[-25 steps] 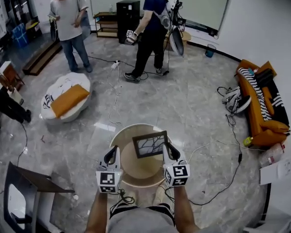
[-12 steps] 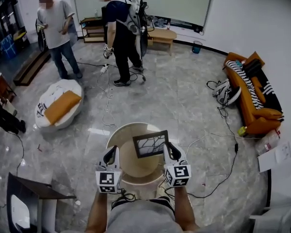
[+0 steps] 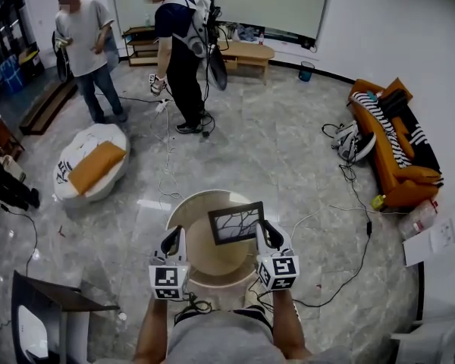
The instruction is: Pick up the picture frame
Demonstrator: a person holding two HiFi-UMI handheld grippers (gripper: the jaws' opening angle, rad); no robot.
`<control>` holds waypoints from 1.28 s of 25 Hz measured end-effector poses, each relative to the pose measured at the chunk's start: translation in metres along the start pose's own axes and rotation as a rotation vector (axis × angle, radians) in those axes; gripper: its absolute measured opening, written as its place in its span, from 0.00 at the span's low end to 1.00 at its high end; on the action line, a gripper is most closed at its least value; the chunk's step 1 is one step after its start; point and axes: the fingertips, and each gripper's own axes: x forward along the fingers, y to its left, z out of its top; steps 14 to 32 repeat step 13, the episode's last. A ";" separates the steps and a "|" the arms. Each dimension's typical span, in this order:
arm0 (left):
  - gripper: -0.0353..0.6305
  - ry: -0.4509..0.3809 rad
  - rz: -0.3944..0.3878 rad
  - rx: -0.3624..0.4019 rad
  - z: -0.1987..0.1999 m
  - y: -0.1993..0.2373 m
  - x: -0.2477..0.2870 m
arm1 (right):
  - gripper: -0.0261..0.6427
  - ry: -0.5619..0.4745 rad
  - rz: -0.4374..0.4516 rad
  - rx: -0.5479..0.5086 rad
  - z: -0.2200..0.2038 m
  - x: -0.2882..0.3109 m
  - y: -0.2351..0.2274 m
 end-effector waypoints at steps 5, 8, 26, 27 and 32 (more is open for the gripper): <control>0.08 0.013 -0.002 -0.001 -0.005 -0.004 0.000 | 0.14 0.000 0.003 -0.002 -0.001 -0.002 -0.001; 0.08 0.016 0.001 -0.002 -0.005 -0.007 -0.002 | 0.14 0.000 0.007 -0.002 -0.002 -0.005 -0.003; 0.08 -0.003 -0.026 0.007 -0.009 -0.011 -0.002 | 0.14 0.001 0.008 -0.003 -0.003 -0.005 -0.001; 0.08 -0.003 -0.026 0.007 -0.009 -0.011 -0.002 | 0.14 0.001 0.008 -0.003 -0.003 -0.005 -0.001; 0.08 -0.003 -0.026 0.007 -0.009 -0.011 -0.002 | 0.14 0.001 0.008 -0.003 -0.003 -0.005 -0.001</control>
